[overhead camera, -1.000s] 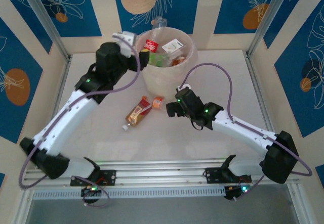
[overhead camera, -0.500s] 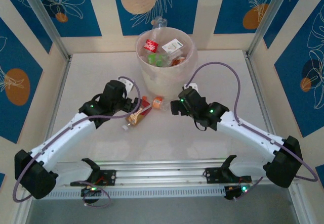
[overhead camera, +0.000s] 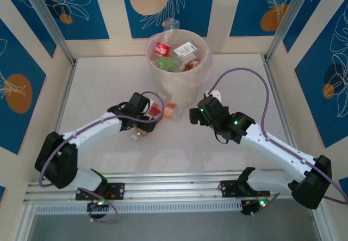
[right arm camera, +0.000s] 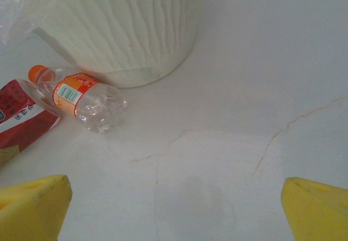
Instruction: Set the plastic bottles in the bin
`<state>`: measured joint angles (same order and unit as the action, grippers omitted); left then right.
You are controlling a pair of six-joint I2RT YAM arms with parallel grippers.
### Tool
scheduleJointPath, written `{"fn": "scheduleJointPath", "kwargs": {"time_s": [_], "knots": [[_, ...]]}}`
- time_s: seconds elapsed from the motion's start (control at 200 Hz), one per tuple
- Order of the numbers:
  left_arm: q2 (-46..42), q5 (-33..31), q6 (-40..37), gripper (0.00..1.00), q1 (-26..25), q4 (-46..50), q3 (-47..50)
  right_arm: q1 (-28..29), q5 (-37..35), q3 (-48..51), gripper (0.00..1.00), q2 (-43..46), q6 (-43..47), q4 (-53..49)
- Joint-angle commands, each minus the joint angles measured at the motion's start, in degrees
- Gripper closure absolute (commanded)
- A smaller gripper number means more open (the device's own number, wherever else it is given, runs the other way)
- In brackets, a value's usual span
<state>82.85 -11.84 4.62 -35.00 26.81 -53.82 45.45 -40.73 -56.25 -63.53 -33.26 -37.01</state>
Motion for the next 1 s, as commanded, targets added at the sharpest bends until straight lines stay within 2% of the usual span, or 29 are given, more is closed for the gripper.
{"fn": "scheduleJointPath", "kwargs": {"time_s": [0.0, 0.475, 0.555, 0.76, 0.88, 0.995], "knots": [[2.24, -0.38, 1.52, 0.01, 0.16, -2.60, -0.18, 0.50, -1.71, -1.74, 0.01, 0.97, -1.46, -1.04], [10.61, -0.72, 4.98, 0.02, 1.89, -4.82, -0.49, 0.49, -2.49, -1.67, 0.01, 0.85, -1.81, -1.33], [11.24, -1.31, 6.02, 0.09, 2.45, -4.83, -0.58, 0.44, -2.68, -1.76, 0.01, 0.88, -1.81, -1.50], [10.38, -3.08, 7.61, 0.38, 3.65, -4.09, -0.14, 0.52, -3.68, -2.12, 0.01, 1.12, -2.08, -2.43], [7.71, -5.28, 7.55, 0.48, 3.71, -2.62, -0.44, 0.50, -4.73, -2.35, 0.01, 1.65, -2.46, -3.07], [4.34, -8.00, 7.16, 0.49, 3.71, -0.09, -1.10, 0.42, -5.96, -2.89, 0.01, 2.38, -2.95, -4.12]]}}
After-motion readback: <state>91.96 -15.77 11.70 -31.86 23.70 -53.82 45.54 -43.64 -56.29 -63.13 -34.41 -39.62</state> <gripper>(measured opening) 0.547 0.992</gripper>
